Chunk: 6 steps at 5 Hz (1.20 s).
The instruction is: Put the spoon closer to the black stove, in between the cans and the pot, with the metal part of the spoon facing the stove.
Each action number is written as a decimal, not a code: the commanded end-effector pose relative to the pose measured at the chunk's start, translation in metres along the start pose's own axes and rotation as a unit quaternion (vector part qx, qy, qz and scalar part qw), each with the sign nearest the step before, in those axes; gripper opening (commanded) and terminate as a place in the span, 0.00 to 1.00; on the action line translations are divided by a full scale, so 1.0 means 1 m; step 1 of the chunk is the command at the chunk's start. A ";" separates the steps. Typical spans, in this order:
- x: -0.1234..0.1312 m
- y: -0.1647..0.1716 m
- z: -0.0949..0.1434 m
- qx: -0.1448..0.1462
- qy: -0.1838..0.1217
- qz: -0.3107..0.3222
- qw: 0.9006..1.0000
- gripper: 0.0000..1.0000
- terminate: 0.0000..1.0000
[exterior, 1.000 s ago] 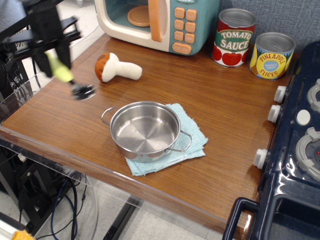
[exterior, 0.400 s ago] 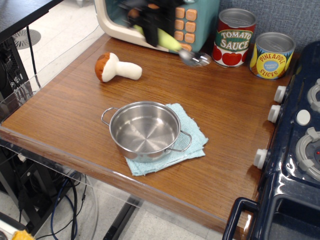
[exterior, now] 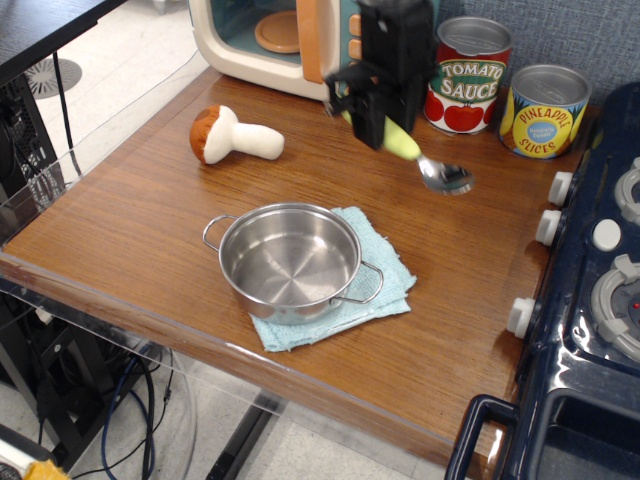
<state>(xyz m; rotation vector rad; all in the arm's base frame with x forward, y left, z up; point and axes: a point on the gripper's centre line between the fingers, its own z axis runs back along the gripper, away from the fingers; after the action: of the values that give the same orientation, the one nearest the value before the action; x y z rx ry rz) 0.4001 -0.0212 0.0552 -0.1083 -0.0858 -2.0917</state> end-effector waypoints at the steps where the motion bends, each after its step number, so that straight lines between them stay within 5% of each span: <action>1: 0.007 0.031 -0.018 0.012 0.026 -0.035 0.999 0.00 0.00; 2: 0.011 0.034 -0.025 0.022 0.024 -0.036 0.999 0.00 0.00; 3: 0.001 0.030 -0.020 0.016 0.027 -0.032 0.999 1.00 0.00; 6: 0.004 0.028 -0.019 0.050 0.029 -0.010 0.998 1.00 0.00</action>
<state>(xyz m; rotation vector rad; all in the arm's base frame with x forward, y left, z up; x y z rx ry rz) 0.4190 -0.0414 0.0132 -0.0576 -0.1290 -2.0899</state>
